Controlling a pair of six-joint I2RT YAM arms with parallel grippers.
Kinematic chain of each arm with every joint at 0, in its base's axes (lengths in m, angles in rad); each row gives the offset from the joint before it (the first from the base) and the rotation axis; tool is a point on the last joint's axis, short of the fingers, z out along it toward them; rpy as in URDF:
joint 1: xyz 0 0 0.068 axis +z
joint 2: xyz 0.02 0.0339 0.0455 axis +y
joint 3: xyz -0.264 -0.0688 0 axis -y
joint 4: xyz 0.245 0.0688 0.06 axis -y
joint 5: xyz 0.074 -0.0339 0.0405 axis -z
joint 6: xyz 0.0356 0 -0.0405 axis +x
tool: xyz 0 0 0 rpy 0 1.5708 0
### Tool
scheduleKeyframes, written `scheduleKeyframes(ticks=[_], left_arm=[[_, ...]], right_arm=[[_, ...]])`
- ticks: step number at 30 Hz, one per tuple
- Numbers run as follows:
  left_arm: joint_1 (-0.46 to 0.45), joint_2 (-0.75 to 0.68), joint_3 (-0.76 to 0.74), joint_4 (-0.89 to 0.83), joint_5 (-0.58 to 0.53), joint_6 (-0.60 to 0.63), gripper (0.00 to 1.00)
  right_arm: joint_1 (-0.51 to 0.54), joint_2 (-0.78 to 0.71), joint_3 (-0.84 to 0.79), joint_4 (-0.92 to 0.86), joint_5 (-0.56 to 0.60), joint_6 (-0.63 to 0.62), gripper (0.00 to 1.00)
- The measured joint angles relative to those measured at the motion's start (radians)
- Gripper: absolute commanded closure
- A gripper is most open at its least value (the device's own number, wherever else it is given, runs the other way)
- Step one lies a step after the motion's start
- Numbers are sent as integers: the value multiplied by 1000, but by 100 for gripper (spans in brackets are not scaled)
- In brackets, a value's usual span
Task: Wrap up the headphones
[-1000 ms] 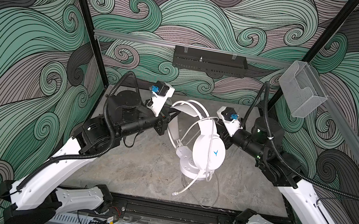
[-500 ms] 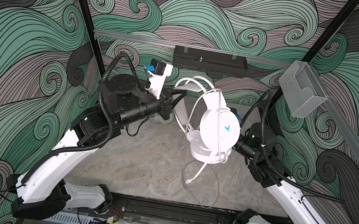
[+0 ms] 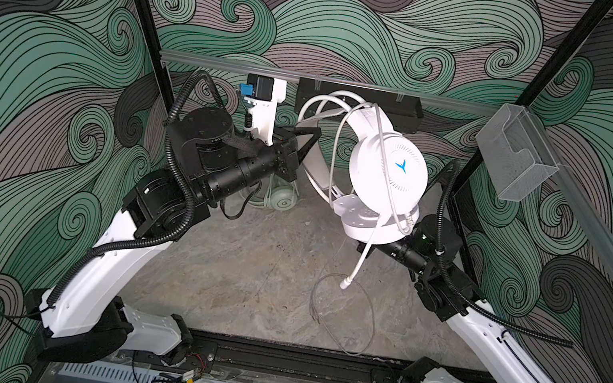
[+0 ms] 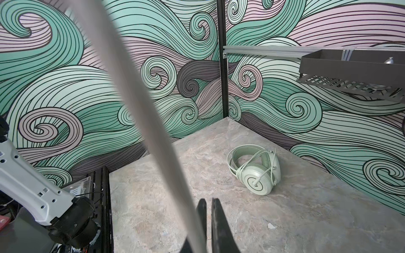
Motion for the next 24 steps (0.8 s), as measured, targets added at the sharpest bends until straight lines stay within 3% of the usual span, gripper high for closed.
scheduleKeyframes(ticks=[11,14,24], left_arm=[[0,83,43,57,-201,-161,100],[0,124,77,58,-255,-173,100],[23,209,127,31,-403,-174,100]], right_arm=[[0,23,-42,46,-16,66,96],[0,23,-51,58,-22,85,100],[47,11,-76,39,-16,88,100]])
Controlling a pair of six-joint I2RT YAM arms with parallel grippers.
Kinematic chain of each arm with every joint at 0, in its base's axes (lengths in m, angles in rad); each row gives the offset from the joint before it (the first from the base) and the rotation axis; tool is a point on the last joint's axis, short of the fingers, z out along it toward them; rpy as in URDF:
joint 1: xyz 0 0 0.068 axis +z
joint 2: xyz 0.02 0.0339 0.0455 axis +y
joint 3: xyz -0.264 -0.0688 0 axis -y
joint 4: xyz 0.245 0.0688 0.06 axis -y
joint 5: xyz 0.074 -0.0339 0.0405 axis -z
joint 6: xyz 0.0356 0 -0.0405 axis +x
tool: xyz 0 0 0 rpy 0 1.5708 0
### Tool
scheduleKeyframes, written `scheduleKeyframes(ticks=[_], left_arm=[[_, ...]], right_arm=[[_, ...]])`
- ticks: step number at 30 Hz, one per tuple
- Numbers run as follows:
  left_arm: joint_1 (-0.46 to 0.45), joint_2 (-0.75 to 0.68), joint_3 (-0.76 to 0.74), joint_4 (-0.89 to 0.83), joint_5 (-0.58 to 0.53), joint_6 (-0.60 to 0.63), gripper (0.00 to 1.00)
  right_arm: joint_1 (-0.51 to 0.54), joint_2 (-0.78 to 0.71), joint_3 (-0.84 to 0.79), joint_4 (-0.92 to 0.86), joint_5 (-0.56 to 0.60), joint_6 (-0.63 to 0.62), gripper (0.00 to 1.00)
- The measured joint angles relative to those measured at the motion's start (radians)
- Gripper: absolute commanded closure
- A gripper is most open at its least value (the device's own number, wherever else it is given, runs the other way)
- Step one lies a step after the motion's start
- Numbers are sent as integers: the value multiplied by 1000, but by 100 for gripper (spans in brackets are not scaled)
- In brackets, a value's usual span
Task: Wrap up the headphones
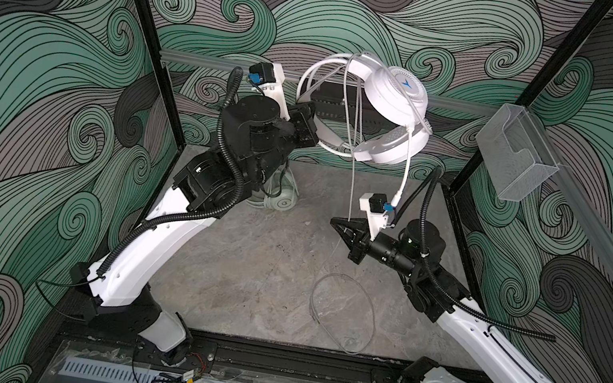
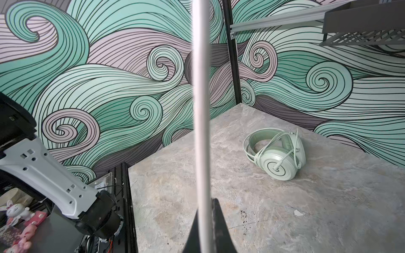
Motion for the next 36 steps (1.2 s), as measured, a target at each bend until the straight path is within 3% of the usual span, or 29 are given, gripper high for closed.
scheduleKeyframes(ticks=[13,21,25,30,36], left_arm=[[49,106,-3,-30,-161,159,100],[48,229,50,-106,-197,177,100],[37,252,48,-114,-225,233,100],[-11,200,-139,60,-308,464,100],[-53,72,-487,276,-326,753,100]], right_arm=[[143,-68,54,-204,143,-117,100],[241,-12,177,-345,270,-197,100],[288,66,318,-486,361,-231,100],[314,156,520,-665,449,-248,100],[314,186,614,-843,494,-243,100]])
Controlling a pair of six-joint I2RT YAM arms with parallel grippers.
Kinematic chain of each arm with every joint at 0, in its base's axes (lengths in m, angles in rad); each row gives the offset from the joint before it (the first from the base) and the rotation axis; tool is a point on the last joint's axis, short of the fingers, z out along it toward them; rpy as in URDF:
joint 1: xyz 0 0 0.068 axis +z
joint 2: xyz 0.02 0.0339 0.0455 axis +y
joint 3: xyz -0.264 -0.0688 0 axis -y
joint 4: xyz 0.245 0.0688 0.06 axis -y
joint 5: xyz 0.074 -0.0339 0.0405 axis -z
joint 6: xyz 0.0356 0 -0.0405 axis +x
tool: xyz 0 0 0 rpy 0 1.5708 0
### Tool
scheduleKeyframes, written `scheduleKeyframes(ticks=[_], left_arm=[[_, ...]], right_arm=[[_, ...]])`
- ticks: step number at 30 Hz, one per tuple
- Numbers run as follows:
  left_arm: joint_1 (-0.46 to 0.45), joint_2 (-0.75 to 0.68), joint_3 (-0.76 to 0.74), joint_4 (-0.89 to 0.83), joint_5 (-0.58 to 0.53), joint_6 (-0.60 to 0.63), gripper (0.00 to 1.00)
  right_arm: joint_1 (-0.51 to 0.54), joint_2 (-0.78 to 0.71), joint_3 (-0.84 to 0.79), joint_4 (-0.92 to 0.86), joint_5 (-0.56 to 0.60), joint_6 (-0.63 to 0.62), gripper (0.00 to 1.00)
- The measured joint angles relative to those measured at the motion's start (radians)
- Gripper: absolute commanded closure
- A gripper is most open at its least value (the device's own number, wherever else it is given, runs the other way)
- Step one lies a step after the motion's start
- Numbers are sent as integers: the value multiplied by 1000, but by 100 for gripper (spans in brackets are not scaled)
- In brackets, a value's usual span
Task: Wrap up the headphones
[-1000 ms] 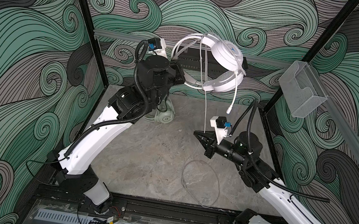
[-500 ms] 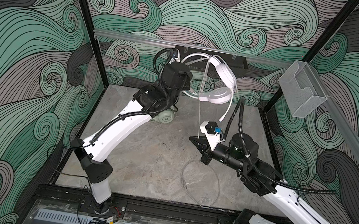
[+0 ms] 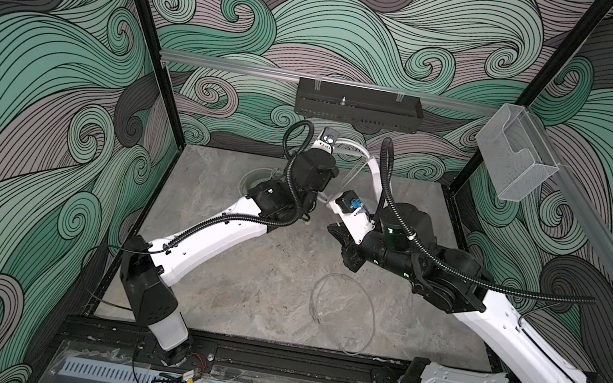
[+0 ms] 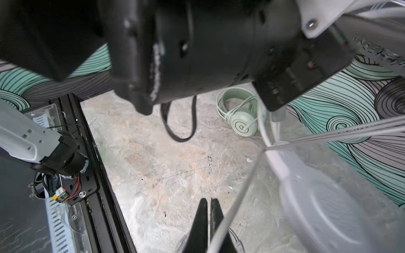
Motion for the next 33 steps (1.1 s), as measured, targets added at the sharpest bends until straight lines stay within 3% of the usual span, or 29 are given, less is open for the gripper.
scheduleKeyframes(ticks=[9,16,22,33], left_arm=[[-3,-131,-181,153,6,249,100],[-23,-187,-185,154,55,320,100],[-50,-200,-182,108,76,342,100],[-69,-254,-126,-156,180,291,100]], right_arm=[[1,43,57,-122,-2,0,100],[2,92,218,-229,98,-140,100],[19,127,293,-293,220,-306,100],[108,127,288,-305,435,-552,100]])
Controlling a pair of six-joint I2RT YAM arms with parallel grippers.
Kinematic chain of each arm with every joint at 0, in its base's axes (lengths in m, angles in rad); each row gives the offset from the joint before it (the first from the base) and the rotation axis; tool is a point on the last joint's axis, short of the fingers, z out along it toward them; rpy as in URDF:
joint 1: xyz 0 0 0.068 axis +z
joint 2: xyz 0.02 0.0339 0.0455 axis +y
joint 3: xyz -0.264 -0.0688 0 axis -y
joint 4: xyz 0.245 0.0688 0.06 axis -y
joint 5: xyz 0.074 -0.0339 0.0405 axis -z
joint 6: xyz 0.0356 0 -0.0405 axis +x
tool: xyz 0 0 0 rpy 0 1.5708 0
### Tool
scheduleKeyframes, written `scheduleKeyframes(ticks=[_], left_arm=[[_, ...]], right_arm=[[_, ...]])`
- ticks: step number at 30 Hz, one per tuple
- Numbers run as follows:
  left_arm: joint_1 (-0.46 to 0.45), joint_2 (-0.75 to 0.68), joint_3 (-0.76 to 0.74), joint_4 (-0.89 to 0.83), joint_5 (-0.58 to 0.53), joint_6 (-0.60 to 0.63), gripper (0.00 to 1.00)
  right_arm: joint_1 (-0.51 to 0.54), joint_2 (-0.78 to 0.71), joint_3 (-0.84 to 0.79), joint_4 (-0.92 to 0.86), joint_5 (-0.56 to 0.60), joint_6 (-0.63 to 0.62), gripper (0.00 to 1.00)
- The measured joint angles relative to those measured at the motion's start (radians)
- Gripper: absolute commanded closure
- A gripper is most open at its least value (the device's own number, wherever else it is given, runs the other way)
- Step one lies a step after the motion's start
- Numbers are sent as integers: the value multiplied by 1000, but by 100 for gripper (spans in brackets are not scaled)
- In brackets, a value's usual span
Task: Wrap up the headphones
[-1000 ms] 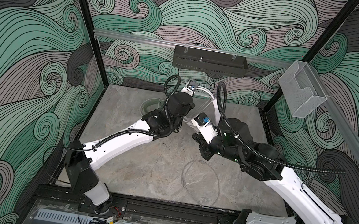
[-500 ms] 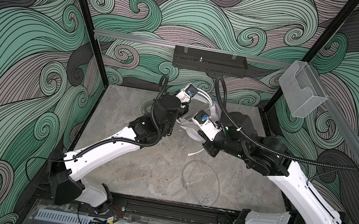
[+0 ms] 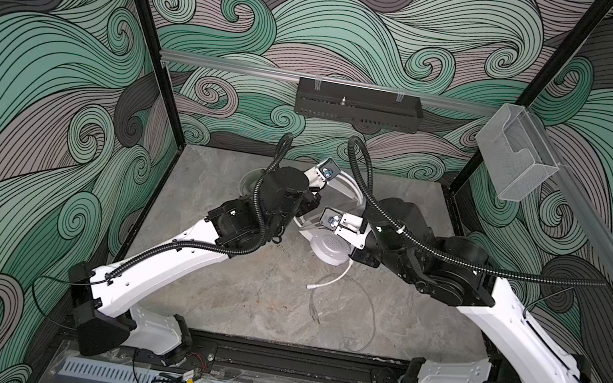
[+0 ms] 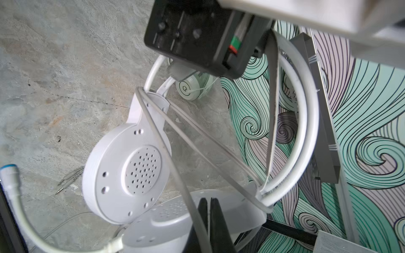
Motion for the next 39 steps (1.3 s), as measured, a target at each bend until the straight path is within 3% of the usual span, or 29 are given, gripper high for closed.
scheduleKeyframes(ticks=[9,17,25,31,39], left_arm=[[0,-31,26,-113,61,-29,100],[2,-44,69,-233,170,-50,100],[8,-52,69,-336,206,-44,100],[10,-61,69,-377,234,-41,100],[10,-84,97,-396,291,-96,100]], right_arm=[[15,-65,-111,82,77,-145,96],[14,-238,-248,148,-89,-209,90],[8,-264,-247,134,-138,-237,99],[-58,-233,-251,134,-149,-209,97],[-176,-293,-332,230,-292,-93,92]])
